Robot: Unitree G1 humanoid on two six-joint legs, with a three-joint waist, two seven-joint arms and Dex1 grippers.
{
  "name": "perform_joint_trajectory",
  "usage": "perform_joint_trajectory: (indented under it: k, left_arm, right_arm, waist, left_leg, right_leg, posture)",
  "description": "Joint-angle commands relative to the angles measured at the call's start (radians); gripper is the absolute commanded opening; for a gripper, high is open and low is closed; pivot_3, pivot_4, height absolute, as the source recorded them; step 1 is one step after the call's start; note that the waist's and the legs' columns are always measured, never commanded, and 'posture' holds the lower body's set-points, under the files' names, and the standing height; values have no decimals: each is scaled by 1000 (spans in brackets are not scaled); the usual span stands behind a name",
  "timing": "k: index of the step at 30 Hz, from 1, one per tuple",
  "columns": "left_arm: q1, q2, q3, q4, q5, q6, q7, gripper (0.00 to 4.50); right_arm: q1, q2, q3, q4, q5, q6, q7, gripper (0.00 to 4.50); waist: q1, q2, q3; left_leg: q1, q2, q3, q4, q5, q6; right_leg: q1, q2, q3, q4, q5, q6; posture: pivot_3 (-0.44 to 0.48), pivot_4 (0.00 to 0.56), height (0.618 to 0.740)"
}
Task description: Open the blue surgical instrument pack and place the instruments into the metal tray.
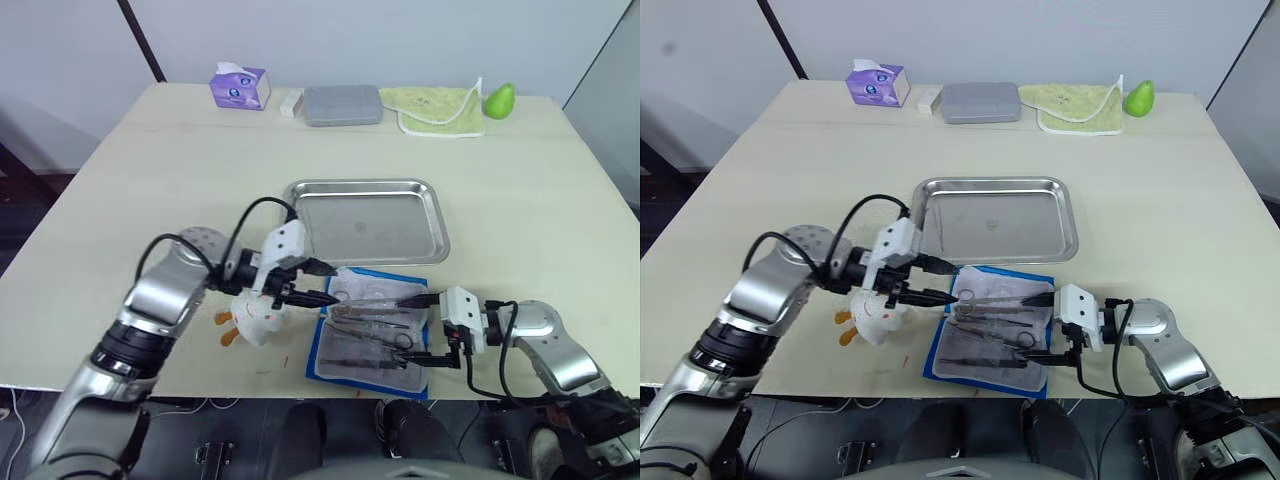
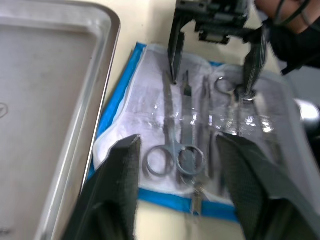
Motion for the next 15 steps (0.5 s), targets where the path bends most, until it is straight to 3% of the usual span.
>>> perform_joint_trajectory:
  k: [1, 15]
  left_arm:
    - [-32, -20, -41, -31, 48, -11, 32, 2512]
    - [-85, -94, -169, 40, 201, -58, 70, 2512]
  right_arm:
    - [37, -3, 55, 45, -76, 36, -20, 4500]
    - [52, 2, 60, 28, -77, 47, -46, 4500]
  waist:
    - [-2, 0, 0]
    - [-8, 0, 0]
  left_leg:
    - [0, 0, 0, 0, 0, 0]
    - [0, 0, -1, 1, 0, 0]
  right_leg:
    - [0, 0, 0, 0, 0, 0]
    - [0, 0, 0, 1, 0, 0]
  posture:
    - [0, 150, 740]
    - [0, 150, 740]
